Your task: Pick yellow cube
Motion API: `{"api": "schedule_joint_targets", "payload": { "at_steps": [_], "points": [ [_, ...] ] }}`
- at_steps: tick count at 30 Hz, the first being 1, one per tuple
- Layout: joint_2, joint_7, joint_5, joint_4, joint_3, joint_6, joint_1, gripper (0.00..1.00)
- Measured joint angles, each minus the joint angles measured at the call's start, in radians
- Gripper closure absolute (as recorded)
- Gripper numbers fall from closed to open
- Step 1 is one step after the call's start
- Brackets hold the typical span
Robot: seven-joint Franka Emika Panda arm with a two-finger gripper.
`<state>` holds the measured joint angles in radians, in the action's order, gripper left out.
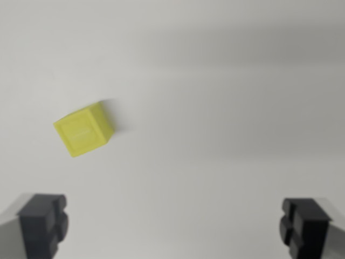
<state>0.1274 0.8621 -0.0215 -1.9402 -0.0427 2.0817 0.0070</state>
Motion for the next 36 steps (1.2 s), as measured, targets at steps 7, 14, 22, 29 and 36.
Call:
{"api": "schedule_joint_targets", "payload": {
  "at_steps": [7, 14, 22, 29, 36],
  "points": [
    [-0.001, -0.004, 0.0, -0.004, 0.0, 0.003, 0.002, 0.0],
    [0.004, -0.013, 0.0, -0.027, 0.0, 0.03, 0.011, 0.0],
    [0.011, -0.022, 0.001, -0.052, 0.0, 0.062, 0.022, 0.0],
    [0.02, -0.031, 0.003, -0.073, 0.0, 0.09, 0.032, 0.0],
    [0.029, -0.04, 0.004, -0.092, 0.0, 0.118, 0.042, 0.0]
  ]
}}
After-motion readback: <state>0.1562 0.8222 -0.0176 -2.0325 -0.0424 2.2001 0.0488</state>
